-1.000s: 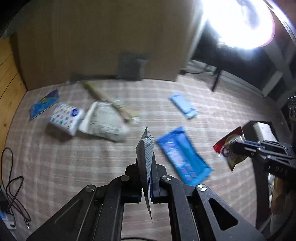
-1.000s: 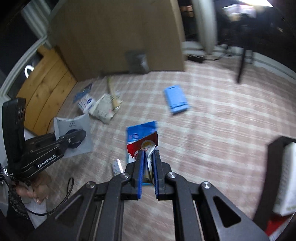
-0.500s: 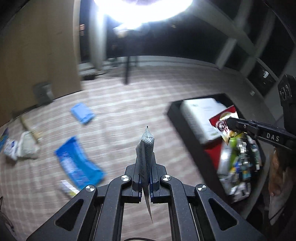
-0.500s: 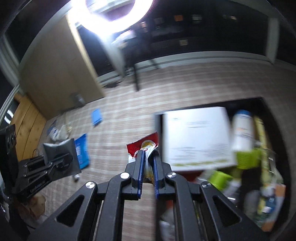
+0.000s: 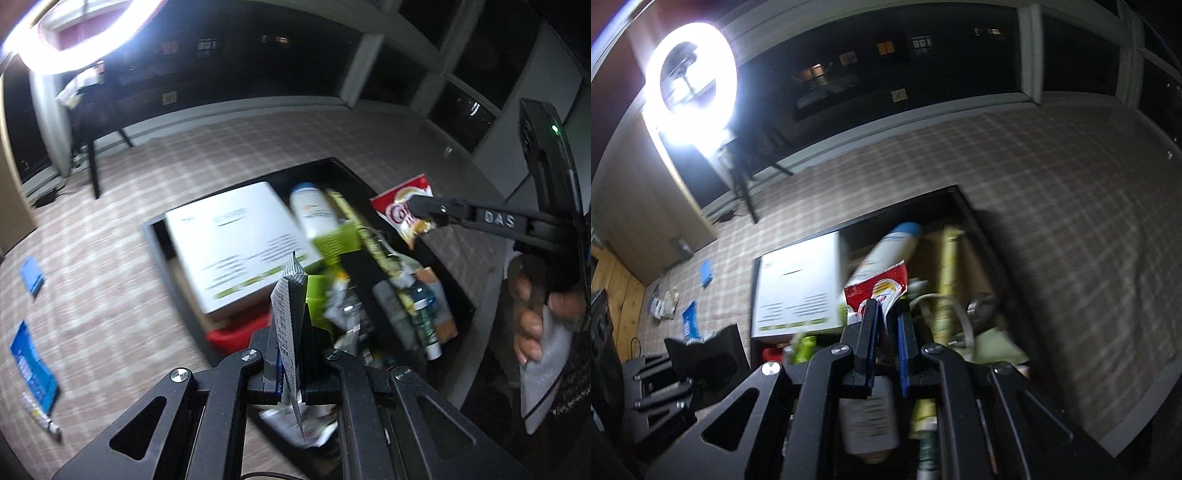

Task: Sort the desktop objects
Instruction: 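Carry the packets into the black bin and open both grippers, then move both grippers back over the remaining floor items, then grasp the patterned white tube with the left gripper while the right gripper grasps the blue snack packet, then carry the tube and snack packet into the black bin and open both grippers, then move both grippers back toward the items near the wooden cabinet, then grasp the grey paper packet with the left gripper while the right gripper grasps the blue phone stand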

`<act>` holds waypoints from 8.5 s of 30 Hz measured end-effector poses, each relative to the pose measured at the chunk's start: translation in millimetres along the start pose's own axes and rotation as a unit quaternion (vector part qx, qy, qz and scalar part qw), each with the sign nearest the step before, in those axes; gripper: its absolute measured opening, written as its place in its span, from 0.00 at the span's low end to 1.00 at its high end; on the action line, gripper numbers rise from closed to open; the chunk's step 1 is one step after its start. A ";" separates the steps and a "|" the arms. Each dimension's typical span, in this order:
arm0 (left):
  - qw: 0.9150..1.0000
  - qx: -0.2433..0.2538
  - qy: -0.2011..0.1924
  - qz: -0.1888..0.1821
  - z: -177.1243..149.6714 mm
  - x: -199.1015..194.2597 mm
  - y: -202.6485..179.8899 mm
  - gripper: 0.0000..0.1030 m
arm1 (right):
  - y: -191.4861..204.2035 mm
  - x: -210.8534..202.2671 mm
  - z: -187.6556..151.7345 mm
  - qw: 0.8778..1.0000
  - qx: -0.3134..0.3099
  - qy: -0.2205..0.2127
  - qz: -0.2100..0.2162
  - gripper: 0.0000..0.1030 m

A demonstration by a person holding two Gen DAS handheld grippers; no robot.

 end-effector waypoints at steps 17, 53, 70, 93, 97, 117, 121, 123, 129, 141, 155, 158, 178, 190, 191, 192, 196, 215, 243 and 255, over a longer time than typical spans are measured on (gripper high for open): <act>1.000 0.004 -0.001 0.017 23.4 10.2 -15.2 0.55 | -14.3 3.9 17.3 1.000 -0.010 0.009 0.007 0.37; 0.946 -0.279 0.035 0.162 -137.2 -44.1 287.5 0.54 | 307.9 86.3 -49.0 0.963 -0.238 0.102 0.070 0.40; 0.936 -0.283 0.067 0.196 -153.3 -8.9 329.1 0.42 | 394.0 164.1 -68.8 0.947 -0.259 0.171 0.082 0.48; 0.934 -0.293 0.054 0.199 -194.7 -28.5 385.6 0.22 | 461.9 237.1 -93.5 0.932 -0.304 0.189 -0.050 0.55; 0.933 -0.300 0.050 0.191 -203.8 -32.9 390.6 0.22 | 459.2 230.2 -91.1 0.933 -0.301 0.193 -0.031 0.30; 0.930 -0.322 0.030 0.173 -213.2 -89.3 367.0 0.21 | 403.0 152.9 -80.3 0.954 -0.256 0.150 0.043 0.13; 0.936 -0.304 0.023 0.174 -197.2 -91.0 343.4 0.21 | 372.3 124.1 -75.1 0.960 -0.246 0.125 0.047 0.13; 0.941 -0.291 0.017 0.172 -185.7 -93.8 327.1 0.21 | 361.3 117.4 -68.3 0.963 -0.237 0.114 0.050 0.13; 0.956 -0.242 0.000 0.163 -132.0 -86.4 274.4 0.19 | 317.4 94.8 -51.2 0.975 -0.198 0.082 0.050 0.13; 0.985 -0.127 -0.026 0.111 -44.2 -72.1 151.5 0.09 | 158.0 21.0 -33.8 0.995 -0.093 0.020 0.008 0.13; 0.999 -0.004 -0.017 0.039 9.4 -44.7 1.5 0.09 | 14.0 -14.6 -40.6 0.999 -0.018 0.015 -0.049 0.13; 0.999 0.014 -0.012 0.032 15.8 -36.2 -21.9 0.09 | -0.4 -14.2 -43.8 0.998 -0.011 0.020 -0.052 0.13; 0.999 -0.008 -0.007 0.049 37.9 -21.2 -21.1 0.28 | -15.6 -6.0 -43.6 0.998 0.009 0.041 -0.042 0.40; 0.997 -0.043 -0.001 0.069 12.6 -31.5 32.0 0.28 | 39.3 -1.0 -40.9 0.998 -0.029 0.041 -0.026 0.40; 0.996 -0.049 -0.001 0.075 9.2 -33.7 41.2 0.28 | 45.1 0.2 -40.0 0.998 -0.034 0.042 -0.025 0.40; 0.995 -0.053 -0.002 0.080 6.7 -35.3 48.1 0.28 | 52.1 1.3 -39.2 0.998 -0.040 0.042 -0.023 0.40; 0.992 -0.081 -0.001 0.096 -8.2 -44.4 87.5 0.29 | 88.9 8.4 -34.4 0.996 -0.070 0.047 -0.013 0.41; 0.930 -0.312 -0.012 0.194 -129.7 -124.2 361.0 0.41 | 321.7 87.5 -12.8 0.966 -0.240 0.088 0.039 0.41; 0.959 -0.178 0.108 0.191 -110.1 -52.3 506.3 0.53 | 436.3 248.4 24.7 0.933 -0.294 0.204 0.025 0.42; 0.968 -0.152 0.113 0.166 -110.3 -25.0 487.8 0.79 | 451.2 272.6 24.5 0.923 -0.319 0.216 0.014 0.48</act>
Point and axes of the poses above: each gripper's, at about its wrist camera, not at the fingertips, and x roughly the way its jaws point, y to its left, z to its top, the point moved 8 cm from there along x, roughly the way its jaws point, and after that the axes turned 12 degrees about y, right-handed, at the moved point
